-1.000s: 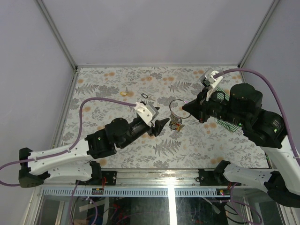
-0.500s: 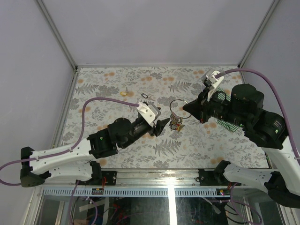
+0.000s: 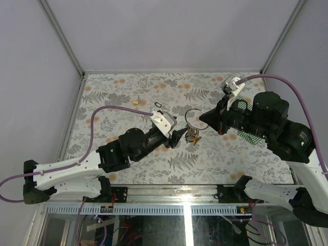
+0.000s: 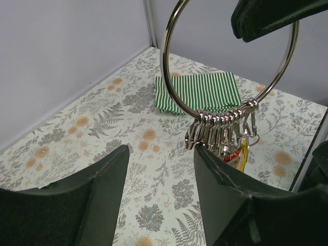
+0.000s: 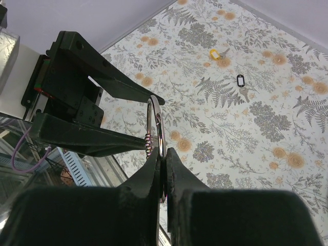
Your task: Put the keys on the keyring
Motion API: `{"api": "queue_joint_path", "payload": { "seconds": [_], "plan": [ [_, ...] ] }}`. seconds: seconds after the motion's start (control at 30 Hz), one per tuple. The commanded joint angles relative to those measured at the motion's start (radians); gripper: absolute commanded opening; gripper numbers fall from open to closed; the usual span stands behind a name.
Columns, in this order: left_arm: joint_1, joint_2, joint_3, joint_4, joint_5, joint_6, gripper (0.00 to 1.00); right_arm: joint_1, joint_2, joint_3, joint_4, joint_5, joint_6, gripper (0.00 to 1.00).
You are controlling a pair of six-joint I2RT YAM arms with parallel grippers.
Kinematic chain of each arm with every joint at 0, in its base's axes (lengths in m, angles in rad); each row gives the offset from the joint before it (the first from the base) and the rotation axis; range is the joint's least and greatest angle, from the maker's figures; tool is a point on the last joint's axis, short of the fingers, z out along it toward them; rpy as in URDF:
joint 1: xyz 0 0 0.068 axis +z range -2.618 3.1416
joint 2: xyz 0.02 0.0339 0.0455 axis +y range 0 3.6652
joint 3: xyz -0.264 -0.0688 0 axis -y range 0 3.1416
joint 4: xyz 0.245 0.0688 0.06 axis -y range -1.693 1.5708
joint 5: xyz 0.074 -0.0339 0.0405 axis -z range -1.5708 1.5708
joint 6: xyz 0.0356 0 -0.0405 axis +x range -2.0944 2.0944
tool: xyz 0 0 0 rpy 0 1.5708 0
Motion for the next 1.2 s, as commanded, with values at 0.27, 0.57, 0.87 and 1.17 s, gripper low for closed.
{"api": "queue_joint_path", "payload": {
  "seconds": [0.27,0.57,0.87,1.17],
  "plan": [
    [-0.008,0.012,0.053,0.083,-0.024,0.021,0.52,0.003,-0.017,0.011,0.096,-0.030,0.022,0.00],
    [-0.009,0.014,0.054,0.086,-0.025,0.027,0.40,0.002,-0.013,0.004,0.104,-0.041,0.024,0.00],
    [-0.008,0.017,0.055,0.091,-0.020,0.042,0.42,0.002,-0.012,-0.002,0.112,-0.045,0.030,0.00],
    [-0.008,0.022,0.060,0.104,-0.007,0.054,0.44,0.003,-0.013,-0.011,0.114,-0.046,0.033,0.00]
  ]
}}
